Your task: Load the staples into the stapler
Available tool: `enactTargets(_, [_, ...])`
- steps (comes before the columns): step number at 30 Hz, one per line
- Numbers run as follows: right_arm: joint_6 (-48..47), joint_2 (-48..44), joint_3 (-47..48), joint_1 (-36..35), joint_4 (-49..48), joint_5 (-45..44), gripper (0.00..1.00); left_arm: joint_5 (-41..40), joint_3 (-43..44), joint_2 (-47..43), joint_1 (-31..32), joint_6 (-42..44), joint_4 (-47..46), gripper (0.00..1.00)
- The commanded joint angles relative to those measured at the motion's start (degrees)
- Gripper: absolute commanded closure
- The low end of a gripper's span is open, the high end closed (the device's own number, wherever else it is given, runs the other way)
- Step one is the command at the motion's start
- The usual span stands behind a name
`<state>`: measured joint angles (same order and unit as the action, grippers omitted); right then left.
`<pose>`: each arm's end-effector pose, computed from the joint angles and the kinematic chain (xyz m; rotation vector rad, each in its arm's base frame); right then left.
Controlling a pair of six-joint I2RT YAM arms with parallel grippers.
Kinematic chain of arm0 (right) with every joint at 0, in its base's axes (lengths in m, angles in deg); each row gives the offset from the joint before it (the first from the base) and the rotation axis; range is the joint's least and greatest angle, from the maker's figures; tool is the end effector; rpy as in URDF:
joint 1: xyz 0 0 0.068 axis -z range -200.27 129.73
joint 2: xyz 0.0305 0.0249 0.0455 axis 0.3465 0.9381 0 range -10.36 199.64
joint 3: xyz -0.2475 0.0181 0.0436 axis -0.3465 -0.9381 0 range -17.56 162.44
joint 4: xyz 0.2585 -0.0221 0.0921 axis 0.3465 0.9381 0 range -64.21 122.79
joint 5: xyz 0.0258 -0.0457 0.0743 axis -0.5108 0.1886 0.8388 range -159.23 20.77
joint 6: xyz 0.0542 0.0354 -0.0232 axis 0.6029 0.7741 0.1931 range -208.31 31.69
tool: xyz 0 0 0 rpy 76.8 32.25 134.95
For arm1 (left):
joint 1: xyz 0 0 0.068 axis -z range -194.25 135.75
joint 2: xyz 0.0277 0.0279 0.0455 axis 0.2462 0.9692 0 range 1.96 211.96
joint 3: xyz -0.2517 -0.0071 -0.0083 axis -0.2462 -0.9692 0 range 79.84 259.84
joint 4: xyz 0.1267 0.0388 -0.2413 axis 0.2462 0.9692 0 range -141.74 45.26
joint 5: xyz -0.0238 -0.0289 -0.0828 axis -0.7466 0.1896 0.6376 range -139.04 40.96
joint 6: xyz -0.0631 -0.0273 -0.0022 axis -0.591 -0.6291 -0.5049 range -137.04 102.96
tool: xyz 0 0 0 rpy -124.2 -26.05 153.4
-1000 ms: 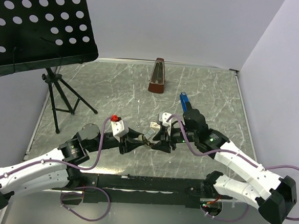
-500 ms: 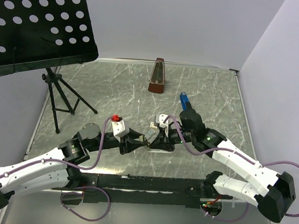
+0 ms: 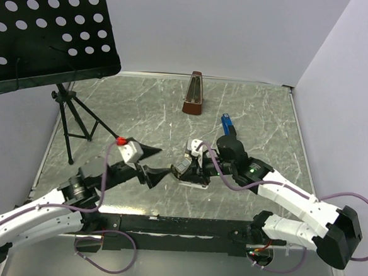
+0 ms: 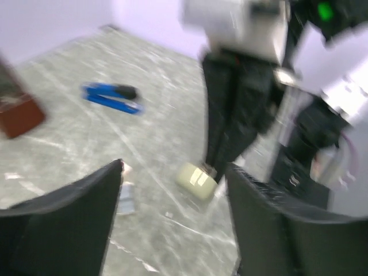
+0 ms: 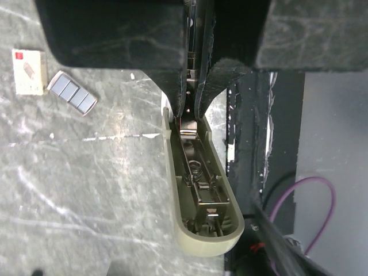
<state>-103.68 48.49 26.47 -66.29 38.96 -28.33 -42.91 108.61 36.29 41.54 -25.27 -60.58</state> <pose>0.1568 0.2150 0.2581 -1.4376 1.5243 1.0602 0.1148 -0.1797 0.2922 0.7246 1.4203 -0.9659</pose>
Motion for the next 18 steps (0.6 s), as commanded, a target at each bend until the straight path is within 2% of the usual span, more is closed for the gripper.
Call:
enactTargets(1, [3.1,2.8,1.5,-2.1,-6.8,-4.9,1.00,-13.9,3.4,-6.4,-0.3,-0.6,3.0,0.12])
enactTargets(6, [7.7,9.7,0.5,-5.7,-17.3,-12.4,1.00,-25.3,6.6,-13.3,-0.3,0.8,10.5,0.01])
enactTargets(11, [13.3,20.2,1.2,-10.8,-29.2,-21.4,1.00,-33.2,8.2,-17.1,-0.3,2.6,15.1,0.01])
enactTargets(15, [15.2,28.4,2.2,-13.6,-38.9,-30.1,1.00,-38.7,6.6,-19.5,-0.3,1.2,14.6,0.01])
enactTargets(18, [17.3,33.3,2.5,-14.3,-44.5,-33.1,1.00,-40.9,4.0,-20.9,-0.8,1.0,12.9,0.01])
